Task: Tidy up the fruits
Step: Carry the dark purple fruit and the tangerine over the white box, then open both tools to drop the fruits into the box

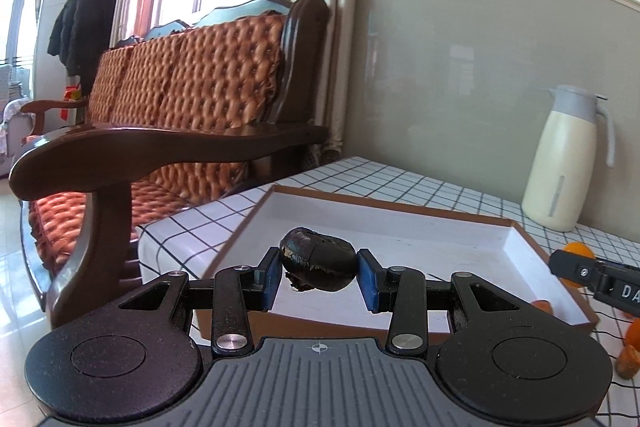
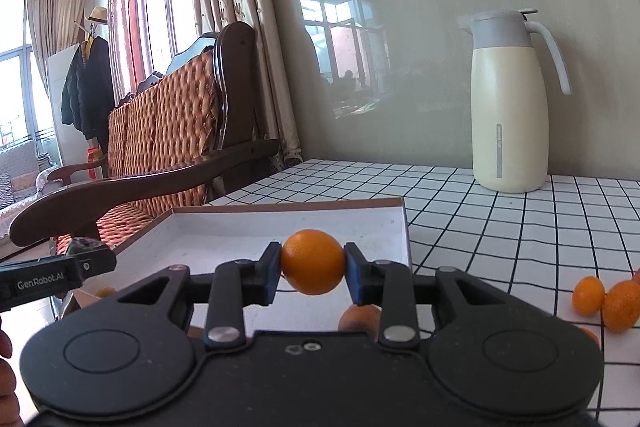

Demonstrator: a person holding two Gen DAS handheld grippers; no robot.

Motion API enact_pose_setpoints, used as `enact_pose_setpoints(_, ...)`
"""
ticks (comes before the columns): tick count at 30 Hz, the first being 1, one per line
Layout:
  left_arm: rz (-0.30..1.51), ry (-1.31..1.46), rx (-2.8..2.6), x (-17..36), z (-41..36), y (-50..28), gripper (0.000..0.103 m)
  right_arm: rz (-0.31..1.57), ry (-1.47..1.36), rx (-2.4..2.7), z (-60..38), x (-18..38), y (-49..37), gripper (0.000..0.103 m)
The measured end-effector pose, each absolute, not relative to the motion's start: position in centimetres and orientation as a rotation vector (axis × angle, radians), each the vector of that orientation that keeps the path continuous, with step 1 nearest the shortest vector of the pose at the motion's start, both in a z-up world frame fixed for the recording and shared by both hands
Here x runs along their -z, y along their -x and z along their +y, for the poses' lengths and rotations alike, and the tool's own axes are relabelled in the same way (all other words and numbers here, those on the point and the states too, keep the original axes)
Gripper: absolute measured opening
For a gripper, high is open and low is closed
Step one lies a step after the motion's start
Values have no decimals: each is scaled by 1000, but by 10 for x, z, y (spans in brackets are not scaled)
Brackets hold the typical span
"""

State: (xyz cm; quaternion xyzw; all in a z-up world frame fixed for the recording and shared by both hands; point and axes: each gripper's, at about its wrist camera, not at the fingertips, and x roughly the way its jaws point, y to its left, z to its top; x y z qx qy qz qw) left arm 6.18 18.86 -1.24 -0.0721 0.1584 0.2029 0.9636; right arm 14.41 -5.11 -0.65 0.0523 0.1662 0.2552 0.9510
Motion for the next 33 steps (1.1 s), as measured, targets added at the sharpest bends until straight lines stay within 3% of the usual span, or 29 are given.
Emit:
enact_pose_setpoints(20,392,158,-459,28,226,-100,41,401,-104,-436,-30,22,-187,27)
enact_pose_setpoints(22,411,161,-459,31,230,-106,41,408,-87,-400,-27,25,-191,36)
enact_pose_setpoints(24,453,164,-448,34,233,-115,41,382,-106,-388,-29,23,-188,70)
enact_pose_setpoints(26,451,177,-450,30,233,-116,64,309,-120,-382,-33,16,-178,71)
enact_pose_setpoints(27,429,182,-442,26,231,-112,88,265,-131,-392,-36,11,-172,76)
enact_pose_setpoints(28,381,188,-422,18,228,-105,100,214,-140,-387,-39,6,-164,81)
enact_pose_setpoints(29,338,171,-444,12,223,-99,103,179,-141,-381,-41,3,-159,91)
enact_pose_setpoints(33,209,139,-453,-9,211,-78,103,138,-149,-407,-48,-4,-149,95)
